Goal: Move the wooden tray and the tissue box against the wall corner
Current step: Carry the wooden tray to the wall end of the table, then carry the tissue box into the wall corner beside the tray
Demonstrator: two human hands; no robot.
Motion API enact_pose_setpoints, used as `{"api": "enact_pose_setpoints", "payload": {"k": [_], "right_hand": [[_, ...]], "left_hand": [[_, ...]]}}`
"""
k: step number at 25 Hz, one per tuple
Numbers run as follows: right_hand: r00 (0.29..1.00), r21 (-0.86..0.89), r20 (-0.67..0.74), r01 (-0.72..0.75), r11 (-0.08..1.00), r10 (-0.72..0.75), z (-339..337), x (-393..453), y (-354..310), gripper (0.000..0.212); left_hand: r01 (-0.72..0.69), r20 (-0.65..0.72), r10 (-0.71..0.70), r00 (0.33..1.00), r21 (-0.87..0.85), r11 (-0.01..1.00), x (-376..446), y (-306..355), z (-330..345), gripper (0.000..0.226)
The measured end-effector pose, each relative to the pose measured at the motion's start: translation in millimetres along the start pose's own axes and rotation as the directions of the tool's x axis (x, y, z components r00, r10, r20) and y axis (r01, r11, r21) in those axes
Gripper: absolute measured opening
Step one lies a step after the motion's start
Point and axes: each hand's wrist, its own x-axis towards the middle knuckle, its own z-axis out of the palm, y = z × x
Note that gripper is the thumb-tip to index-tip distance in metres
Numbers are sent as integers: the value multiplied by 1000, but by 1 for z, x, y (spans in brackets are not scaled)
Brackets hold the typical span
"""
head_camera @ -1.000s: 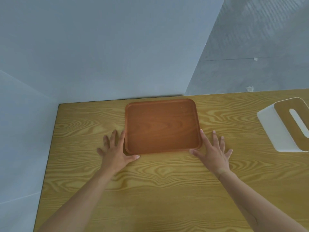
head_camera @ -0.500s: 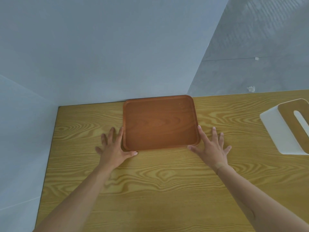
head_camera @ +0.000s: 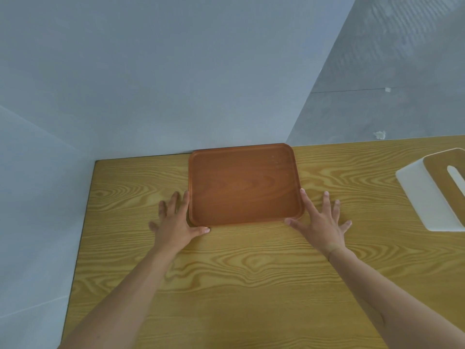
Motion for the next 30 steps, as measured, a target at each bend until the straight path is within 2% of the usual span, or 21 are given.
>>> {"api": "enact_pose_setpoints", "payload": {"k": [6,8,12,14,16,19,22,24,26,30], "right_hand": [[1000,25,-12,-9,1000,9,-12,-13,-11,85],[1000,-51,0,-15,999,15,-16,-26,-11,77],[999,-217,52,24,976,-13,-21,-64,-3,51],[997,-222,56,70,973,-59,-27,-83,4,43],[994,-207,49,110,972,-102,-34,-102,12,39],[991,-204,51,130,970,-122,-45,-129,33,35],[992,-229,67,120,966,-108,-52,-161,68,33],[991,-250,77,127,960,-111,-54,-187,98,34],[991,-264,63,129,956,-116,-57,-219,135,37],[992,-239,-34,108,965,-119,-56,-289,214,39]], "left_hand": [[3,88,-1,996,-25,1000,-4,3,-12,119],[-29,164,23,986,31,999,-4,-1,-20,111],[-105,239,58,969,186,977,-7,-9,-45,73],[-156,264,104,959,185,970,-13,-3,-54,56],[-271,313,218,925,139,953,-24,13,-58,52],[-479,408,381,830,169,861,-52,50,-53,60],[-647,455,474,754,388,657,-93,95,-32,66],[-704,477,519,709,434,563,-124,126,-13,65],[-734,496,542,679,431,525,-157,158,9,63],[-782,539,567,622,468,413,-222,215,50,60]]}}
